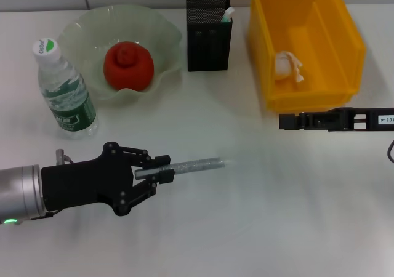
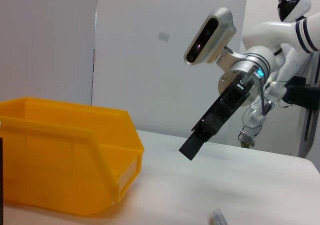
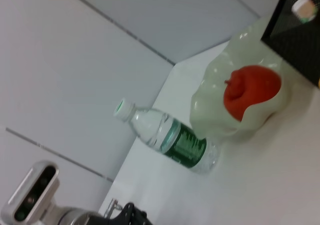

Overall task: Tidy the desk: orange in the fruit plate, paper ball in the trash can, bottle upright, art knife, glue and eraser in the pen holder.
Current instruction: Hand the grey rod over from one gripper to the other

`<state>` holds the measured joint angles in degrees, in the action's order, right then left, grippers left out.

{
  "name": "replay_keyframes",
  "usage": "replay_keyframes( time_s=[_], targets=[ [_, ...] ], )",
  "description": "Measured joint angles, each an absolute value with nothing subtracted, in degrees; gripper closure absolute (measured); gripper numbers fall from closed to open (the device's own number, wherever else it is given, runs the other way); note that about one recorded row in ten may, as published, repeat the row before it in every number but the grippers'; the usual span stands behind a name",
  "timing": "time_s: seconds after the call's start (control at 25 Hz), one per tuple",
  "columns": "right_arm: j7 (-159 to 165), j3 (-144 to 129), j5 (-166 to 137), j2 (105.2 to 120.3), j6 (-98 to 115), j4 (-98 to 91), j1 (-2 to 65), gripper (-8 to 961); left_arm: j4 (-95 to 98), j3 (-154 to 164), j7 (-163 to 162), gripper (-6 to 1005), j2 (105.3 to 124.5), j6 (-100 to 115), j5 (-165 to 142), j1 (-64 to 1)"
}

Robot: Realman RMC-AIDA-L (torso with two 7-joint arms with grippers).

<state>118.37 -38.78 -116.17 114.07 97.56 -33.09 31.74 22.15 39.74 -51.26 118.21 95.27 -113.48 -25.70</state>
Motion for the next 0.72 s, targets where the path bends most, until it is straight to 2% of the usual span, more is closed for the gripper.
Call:
replay_keyframes(
  time_s=[0.24, 0.4, 0.72],
  targets=[
    [119.76, -38.96, -116.74, 113.61, 96.16, -31.72, 31.96, 447, 22.15, 39.72, -51.24, 807, 118.21, 95.27, -113.42, -25.83],
    [121.04, -39.61, -117.06, 111.87, 97.5, -25.71, 34.72, 465, 22.15, 39.66, -51.6, 806, 118.36, 95.27, -113.28, -26.19],
    [123.55, -40.5, -117.9, 111.55, 97.91, -23.87, 36.44, 439, 21.97, 39.64, -51.38, 805, 118.43, 96.47, -111.01, -26.3]
  ],
)
